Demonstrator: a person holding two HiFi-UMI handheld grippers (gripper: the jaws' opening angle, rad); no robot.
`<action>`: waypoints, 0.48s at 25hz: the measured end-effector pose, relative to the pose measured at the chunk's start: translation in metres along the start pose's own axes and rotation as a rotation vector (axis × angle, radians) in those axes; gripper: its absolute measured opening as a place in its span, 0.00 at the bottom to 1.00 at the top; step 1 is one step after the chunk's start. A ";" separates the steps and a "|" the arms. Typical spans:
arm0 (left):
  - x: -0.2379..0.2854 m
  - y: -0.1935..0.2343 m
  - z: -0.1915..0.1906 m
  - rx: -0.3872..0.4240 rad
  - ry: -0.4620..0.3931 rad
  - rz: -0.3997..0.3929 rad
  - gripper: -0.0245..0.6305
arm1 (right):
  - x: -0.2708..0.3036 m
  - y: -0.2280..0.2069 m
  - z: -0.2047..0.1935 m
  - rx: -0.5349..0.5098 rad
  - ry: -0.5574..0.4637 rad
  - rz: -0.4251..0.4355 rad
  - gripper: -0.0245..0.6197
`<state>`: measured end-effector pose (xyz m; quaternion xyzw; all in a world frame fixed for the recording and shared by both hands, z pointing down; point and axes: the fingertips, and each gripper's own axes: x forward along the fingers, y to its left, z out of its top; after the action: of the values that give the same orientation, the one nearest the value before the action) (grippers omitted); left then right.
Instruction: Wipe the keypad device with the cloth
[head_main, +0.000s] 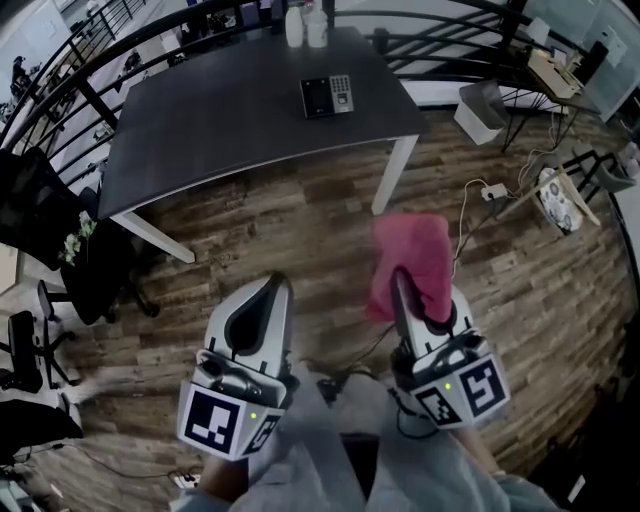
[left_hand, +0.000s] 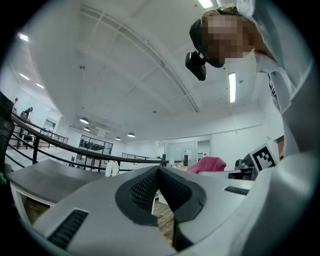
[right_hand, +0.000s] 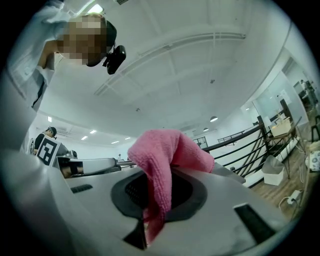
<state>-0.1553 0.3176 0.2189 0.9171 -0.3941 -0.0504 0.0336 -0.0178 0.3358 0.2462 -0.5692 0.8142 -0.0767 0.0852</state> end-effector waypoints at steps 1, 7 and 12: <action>0.001 -0.003 0.000 0.004 0.002 0.004 0.04 | -0.002 -0.002 0.001 -0.001 -0.001 0.002 0.10; 0.003 -0.022 -0.001 0.006 0.002 0.028 0.04 | -0.019 -0.014 0.008 -0.002 -0.010 0.016 0.10; 0.011 -0.042 0.001 0.019 -0.002 0.037 0.04 | -0.036 -0.028 0.015 -0.012 -0.013 0.032 0.10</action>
<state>-0.1176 0.3391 0.2131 0.9099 -0.4113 -0.0470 0.0256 0.0232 0.3593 0.2398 -0.5572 0.8230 -0.0666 0.0882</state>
